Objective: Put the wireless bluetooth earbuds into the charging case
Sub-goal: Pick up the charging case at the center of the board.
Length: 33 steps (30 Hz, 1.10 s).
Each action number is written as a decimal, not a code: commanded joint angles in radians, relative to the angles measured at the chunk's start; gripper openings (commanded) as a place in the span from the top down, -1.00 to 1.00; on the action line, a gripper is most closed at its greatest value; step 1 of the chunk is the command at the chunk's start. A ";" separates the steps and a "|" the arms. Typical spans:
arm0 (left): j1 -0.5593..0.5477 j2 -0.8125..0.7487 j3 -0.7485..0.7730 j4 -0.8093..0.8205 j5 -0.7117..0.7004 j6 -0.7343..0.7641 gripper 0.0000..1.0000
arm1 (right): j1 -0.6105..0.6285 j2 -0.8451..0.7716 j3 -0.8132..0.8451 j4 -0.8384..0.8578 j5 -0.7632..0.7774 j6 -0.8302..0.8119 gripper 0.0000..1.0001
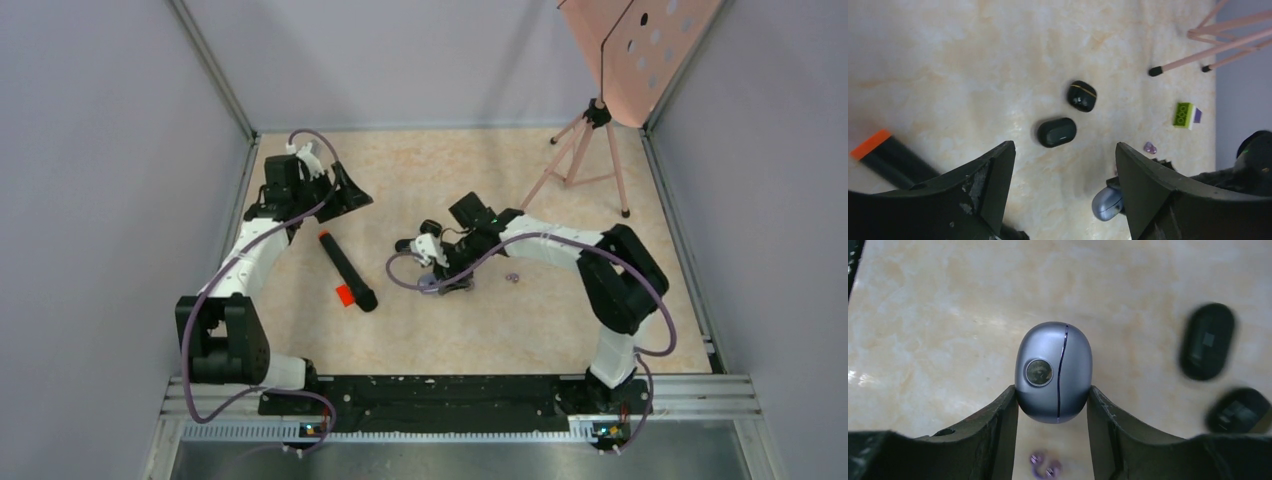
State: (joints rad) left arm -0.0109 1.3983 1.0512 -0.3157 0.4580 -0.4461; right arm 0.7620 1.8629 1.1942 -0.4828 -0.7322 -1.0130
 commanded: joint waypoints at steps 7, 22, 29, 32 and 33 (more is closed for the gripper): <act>-0.063 0.117 0.103 0.445 0.559 -0.096 -0.55 | -0.093 -0.377 0.042 0.168 0.268 0.126 0.49; -0.202 0.288 0.256 0.447 0.748 -0.167 -0.49 | -0.099 -0.363 0.107 0.269 0.410 0.223 0.49; -0.220 0.326 0.299 0.377 0.735 -0.120 -0.45 | -0.105 -0.367 0.107 0.303 0.400 0.243 0.49; -0.225 0.341 0.313 0.378 0.756 -0.120 -0.40 | -0.105 -0.360 0.114 0.317 0.401 0.254 0.49; -0.228 0.346 0.317 0.379 0.765 -0.118 -0.37 | -0.106 -0.355 0.117 0.322 0.404 0.257 0.48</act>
State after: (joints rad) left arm -0.2302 1.7252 1.3155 0.0669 1.1851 -0.5983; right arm 0.6643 1.5032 1.2457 -0.2295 -0.3252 -0.7879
